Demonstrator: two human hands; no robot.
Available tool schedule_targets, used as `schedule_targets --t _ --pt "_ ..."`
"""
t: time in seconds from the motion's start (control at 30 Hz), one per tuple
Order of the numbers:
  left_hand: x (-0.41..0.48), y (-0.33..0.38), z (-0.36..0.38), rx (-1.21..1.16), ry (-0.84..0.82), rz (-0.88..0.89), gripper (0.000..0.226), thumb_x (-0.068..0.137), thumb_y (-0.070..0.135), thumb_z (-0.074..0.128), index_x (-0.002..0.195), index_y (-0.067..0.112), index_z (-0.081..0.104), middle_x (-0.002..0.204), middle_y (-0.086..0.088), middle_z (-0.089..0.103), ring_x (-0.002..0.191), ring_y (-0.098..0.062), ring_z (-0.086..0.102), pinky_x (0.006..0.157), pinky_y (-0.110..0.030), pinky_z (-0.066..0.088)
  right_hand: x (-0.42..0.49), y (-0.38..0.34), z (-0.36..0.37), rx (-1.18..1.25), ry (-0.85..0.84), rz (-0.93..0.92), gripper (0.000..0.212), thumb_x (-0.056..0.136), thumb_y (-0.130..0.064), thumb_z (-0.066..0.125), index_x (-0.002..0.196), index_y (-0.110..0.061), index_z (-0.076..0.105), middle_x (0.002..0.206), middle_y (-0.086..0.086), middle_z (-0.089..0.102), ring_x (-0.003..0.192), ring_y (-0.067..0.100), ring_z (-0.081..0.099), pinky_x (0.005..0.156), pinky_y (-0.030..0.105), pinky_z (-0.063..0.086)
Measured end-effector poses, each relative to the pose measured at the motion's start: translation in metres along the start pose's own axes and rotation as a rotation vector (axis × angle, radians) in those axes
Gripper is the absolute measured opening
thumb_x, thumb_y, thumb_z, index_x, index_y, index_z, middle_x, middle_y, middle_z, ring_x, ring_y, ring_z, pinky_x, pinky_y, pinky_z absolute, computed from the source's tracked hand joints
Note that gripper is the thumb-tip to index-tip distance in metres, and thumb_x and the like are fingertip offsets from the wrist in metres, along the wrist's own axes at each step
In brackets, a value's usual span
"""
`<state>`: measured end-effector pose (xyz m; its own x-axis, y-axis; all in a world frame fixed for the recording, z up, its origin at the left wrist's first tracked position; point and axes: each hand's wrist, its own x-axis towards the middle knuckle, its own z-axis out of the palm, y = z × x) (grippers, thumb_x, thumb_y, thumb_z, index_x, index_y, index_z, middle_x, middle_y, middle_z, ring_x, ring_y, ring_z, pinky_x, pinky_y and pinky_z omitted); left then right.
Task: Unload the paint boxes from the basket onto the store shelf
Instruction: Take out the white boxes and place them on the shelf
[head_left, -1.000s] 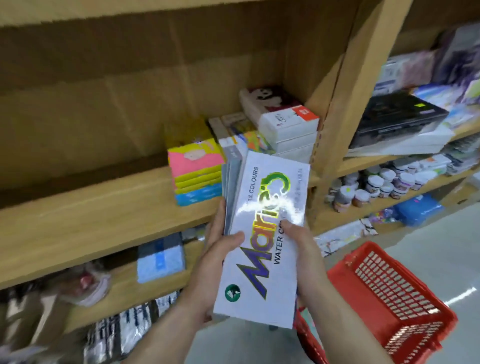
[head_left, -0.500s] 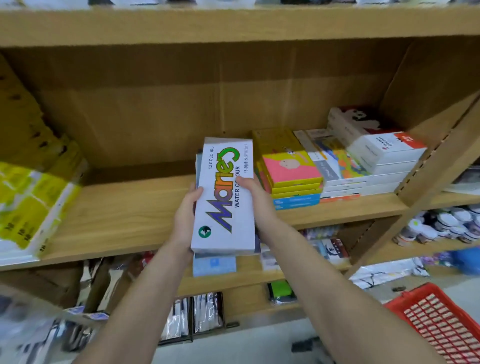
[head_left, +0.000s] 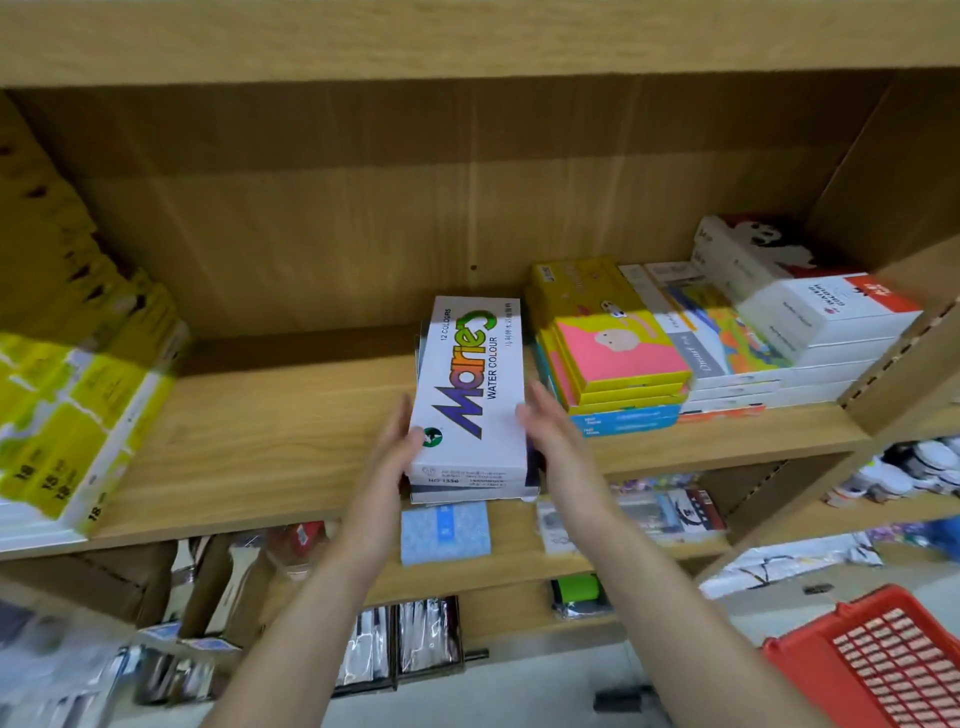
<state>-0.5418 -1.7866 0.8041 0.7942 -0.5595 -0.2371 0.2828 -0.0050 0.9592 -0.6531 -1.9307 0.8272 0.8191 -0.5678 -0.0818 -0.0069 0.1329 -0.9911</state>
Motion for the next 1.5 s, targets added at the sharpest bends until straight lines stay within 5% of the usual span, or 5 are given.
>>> schedule_targets --t 0.4,0.73,1.0,1.17,1.5 --pt "0.064 0.015 0.042 -0.137 0.152 -0.019 0.045 0.099 0.037 0.046 0.134 0.016 0.065 0.082 0.006 0.081 0.067 -0.01 0.075 0.055 -0.02 0.057 0.059 0.003 0.022 -0.164 0.149 -0.018 0.048 0.091 -0.046 0.045 0.138 -0.043 0.051 0.12 -0.009 0.069 0.107 0.012 0.069 0.083 0.034 0.058" --pt "0.054 0.016 0.07 -0.044 -0.01 0.083 0.053 0.086 0.041 0.048 0.136 0.025 0.056 0.122 -0.01 0.074 0.098 -0.023 0.073 0.083 -0.039 0.057 -0.022 0.035 0.0 -0.234 0.338 -0.092 0.066 0.096 -0.044 0.048 0.158 -0.028 0.035 0.156 -0.013 0.047 0.144 0.004 0.041 0.121 0.04 0.034" --pt "0.043 0.023 0.063 0.25 -0.064 0.148 0.043 0.101 0.043 0.05 0.142 0.03 0.051 0.123 0.01 0.072 0.092 0.004 0.072 0.083 -0.03 0.052 -0.042 0.041 -0.055 -0.532 0.357 -0.133 0.049 0.101 -0.022 0.06 0.148 -0.01 0.052 0.141 0.004 0.062 0.127 0.02 0.059 0.107 0.048 0.049" --pt "-0.023 0.011 0.049 0.695 0.196 0.673 0.052 0.094 0.041 0.061 0.143 0.037 0.046 0.139 0.021 0.047 0.134 -0.006 0.045 0.108 -0.031 0.037 -0.064 0.048 -0.113 -0.887 0.27 -0.183 0.048 0.1 -0.036 0.063 0.142 -0.015 0.057 0.134 0.004 0.063 0.12 0.02 0.06 0.091 0.028 0.047" --pt "-0.071 -0.177 0.216 0.999 -0.546 0.295 0.033 0.089 0.044 0.06 0.118 0.028 0.065 0.117 0.014 0.056 0.108 -0.01 0.06 0.092 -0.031 0.05 -0.17 0.138 -0.34 -0.958 0.539 0.364 0.046 0.093 -0.034 0.07 0.129 -0.007 0.066 0.13 0.017 0.065 0.109 0.037 0.067 0.09 0.043 0.053"
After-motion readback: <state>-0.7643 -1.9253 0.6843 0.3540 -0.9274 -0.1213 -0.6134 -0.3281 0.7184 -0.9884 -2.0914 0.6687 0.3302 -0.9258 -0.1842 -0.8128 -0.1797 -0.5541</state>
